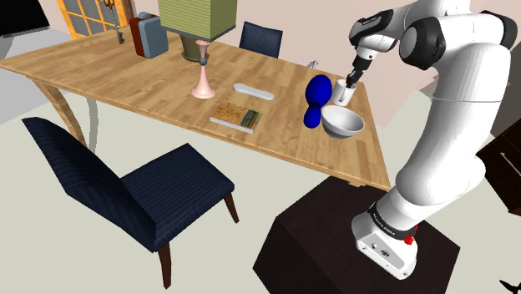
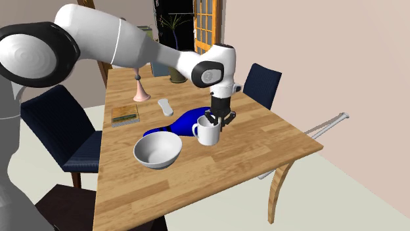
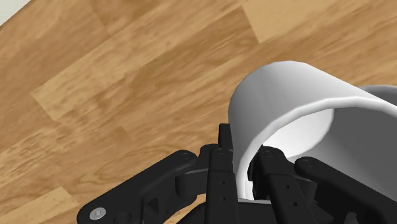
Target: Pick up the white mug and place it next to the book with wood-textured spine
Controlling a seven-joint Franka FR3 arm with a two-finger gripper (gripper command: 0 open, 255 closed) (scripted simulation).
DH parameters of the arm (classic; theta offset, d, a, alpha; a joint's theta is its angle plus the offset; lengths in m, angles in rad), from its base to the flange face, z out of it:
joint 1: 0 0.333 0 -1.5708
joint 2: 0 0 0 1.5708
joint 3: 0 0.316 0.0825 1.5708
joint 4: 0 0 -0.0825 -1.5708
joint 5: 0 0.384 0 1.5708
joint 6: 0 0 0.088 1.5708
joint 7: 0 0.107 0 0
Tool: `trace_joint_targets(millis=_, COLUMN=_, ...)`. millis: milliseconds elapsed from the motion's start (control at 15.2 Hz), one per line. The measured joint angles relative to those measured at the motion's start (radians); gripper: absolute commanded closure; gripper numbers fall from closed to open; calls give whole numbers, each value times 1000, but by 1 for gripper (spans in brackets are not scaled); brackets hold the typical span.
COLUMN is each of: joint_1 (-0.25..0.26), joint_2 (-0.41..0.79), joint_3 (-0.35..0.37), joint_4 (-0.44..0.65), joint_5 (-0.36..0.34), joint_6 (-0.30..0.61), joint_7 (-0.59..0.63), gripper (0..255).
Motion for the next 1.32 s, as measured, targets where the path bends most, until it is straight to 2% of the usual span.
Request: trace_joint_targets(millis=1320, joint_1=-8, joint_2=-53, joint_3=-22, joint_4=200, joint_5=-40, joint_6=-243, joint_7=33, gripper=255)
